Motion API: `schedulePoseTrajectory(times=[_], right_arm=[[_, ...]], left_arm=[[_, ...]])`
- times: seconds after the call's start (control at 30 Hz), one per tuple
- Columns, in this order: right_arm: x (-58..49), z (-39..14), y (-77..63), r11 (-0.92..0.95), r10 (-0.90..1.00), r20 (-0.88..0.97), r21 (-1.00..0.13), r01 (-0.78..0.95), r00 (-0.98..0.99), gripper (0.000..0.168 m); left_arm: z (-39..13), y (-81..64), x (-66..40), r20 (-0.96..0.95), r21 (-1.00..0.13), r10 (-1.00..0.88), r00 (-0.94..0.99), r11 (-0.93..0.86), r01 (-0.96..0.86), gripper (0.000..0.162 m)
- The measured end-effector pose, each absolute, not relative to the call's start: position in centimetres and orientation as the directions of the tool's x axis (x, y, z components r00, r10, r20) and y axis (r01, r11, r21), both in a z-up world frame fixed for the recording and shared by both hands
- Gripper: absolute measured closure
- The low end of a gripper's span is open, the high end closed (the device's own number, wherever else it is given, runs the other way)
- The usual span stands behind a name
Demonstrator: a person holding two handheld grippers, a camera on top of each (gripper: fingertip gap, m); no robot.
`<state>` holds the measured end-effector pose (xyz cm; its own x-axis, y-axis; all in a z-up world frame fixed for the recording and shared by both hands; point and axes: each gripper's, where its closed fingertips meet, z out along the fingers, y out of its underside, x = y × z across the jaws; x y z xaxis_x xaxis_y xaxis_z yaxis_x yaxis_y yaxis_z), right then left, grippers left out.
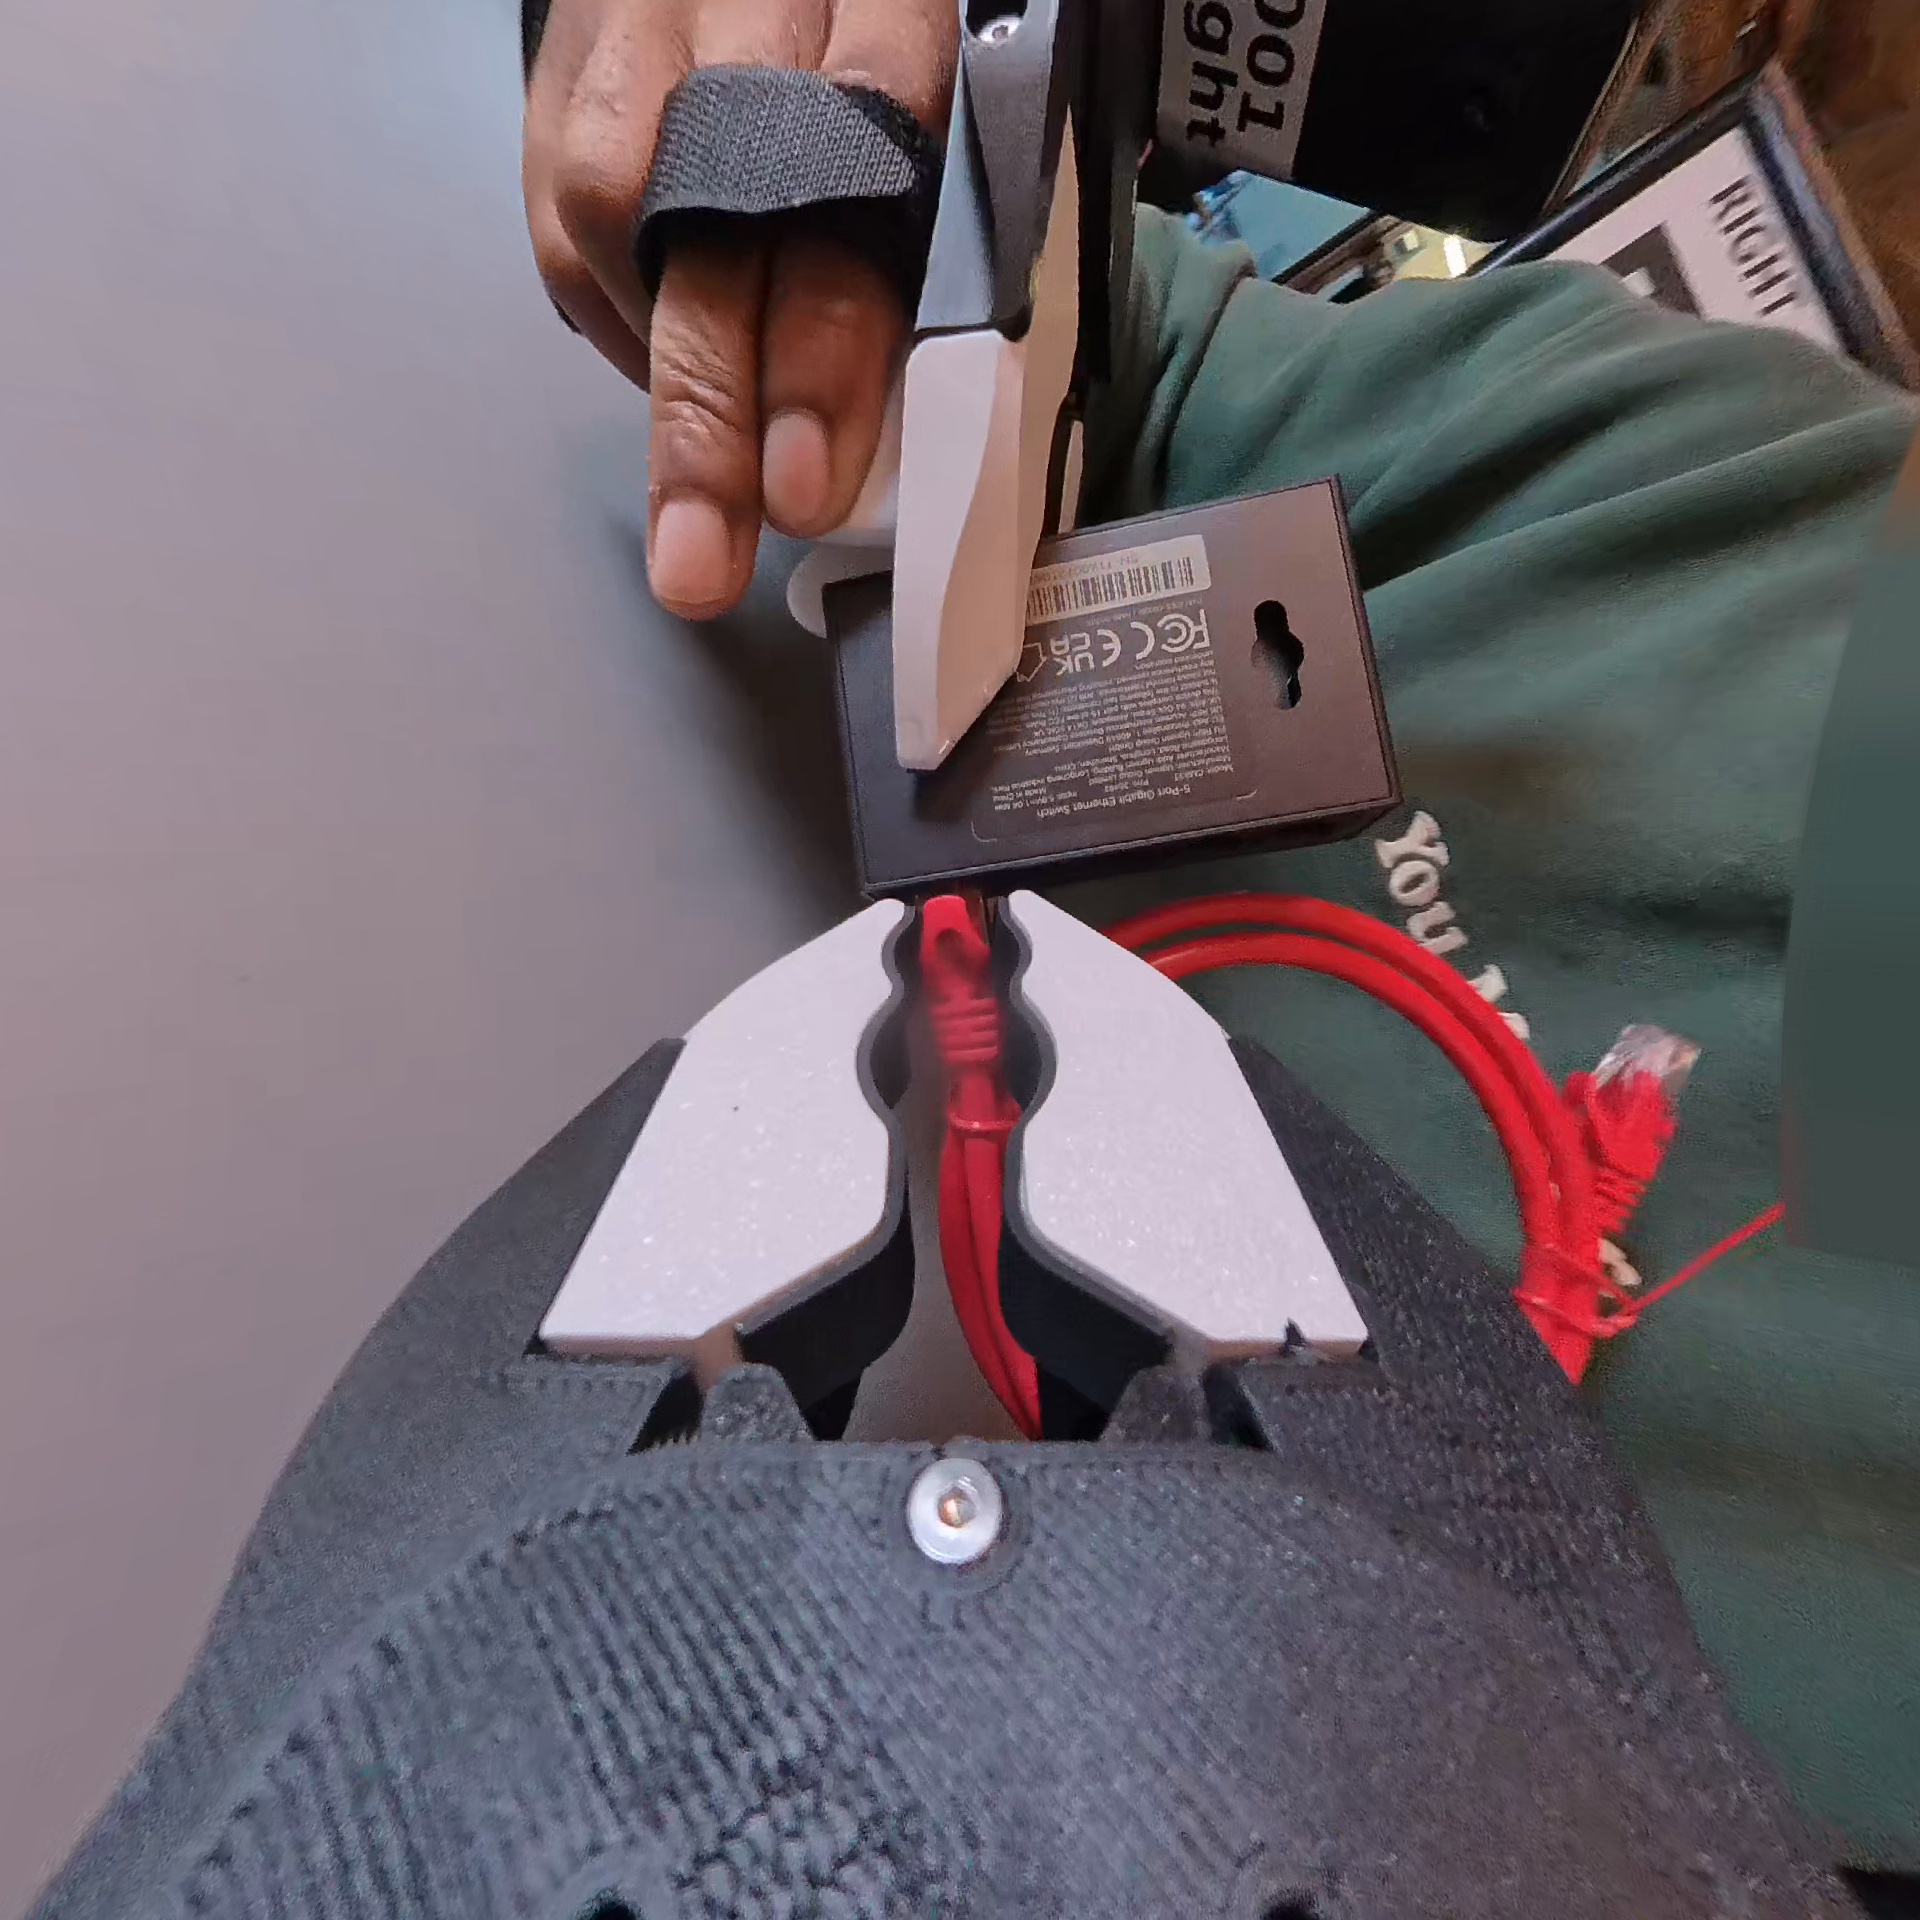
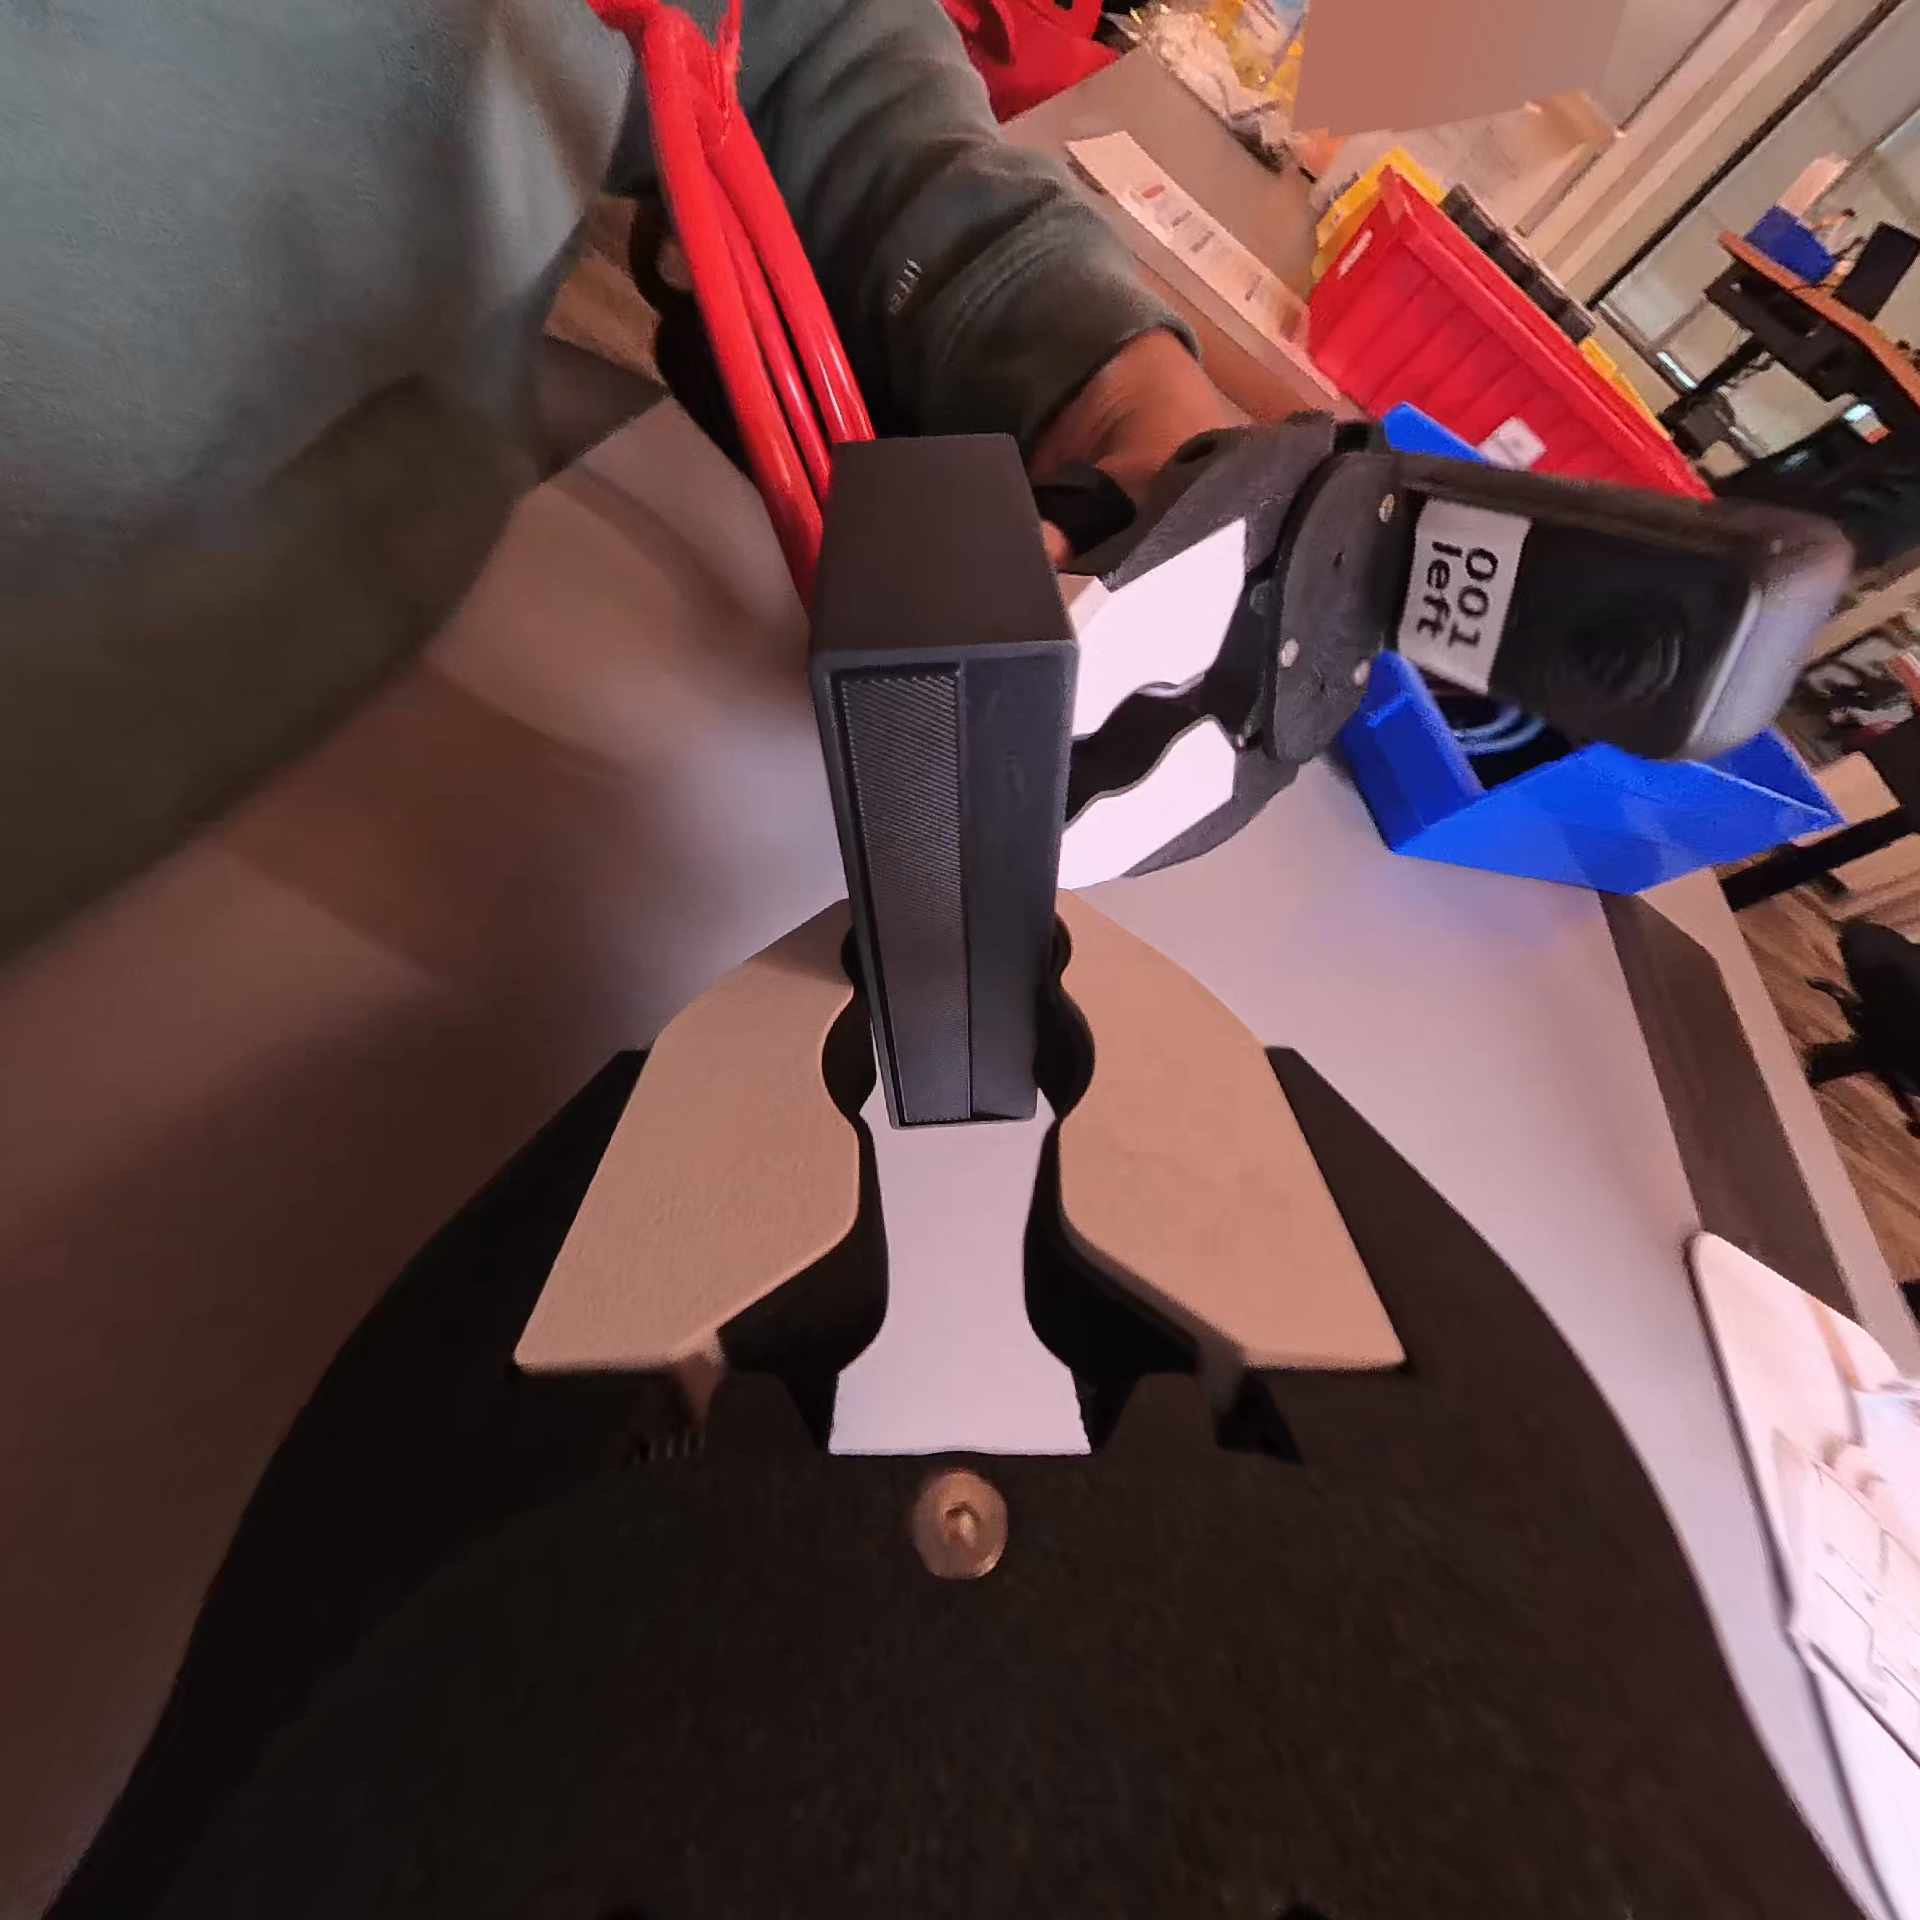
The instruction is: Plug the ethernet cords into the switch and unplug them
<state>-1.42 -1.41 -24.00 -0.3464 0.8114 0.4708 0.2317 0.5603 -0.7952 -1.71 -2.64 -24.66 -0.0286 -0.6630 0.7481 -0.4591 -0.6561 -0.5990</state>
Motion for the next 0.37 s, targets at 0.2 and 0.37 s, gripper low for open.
schedulePoseTrajectory(times=[0.2,0.37], right_arm=[[-1.4,-23.2,0.9,0.66,0.751,0.615,-0.707,0.254,-0.239,0.141],[-1.7,-24.6,1.9,0.723,0.684,0.698,-0.61,0.325,-0.211,0.14]], left_arm=[[-24.2,0.2,-3.6,0.574,-0.722,-0.815,0.072,-0.546,-0.424,0.136],[-25.8,0.7,-4.5,0.501,-0.719,-0.854,0.137,-0.499,-0.483,0.151]])
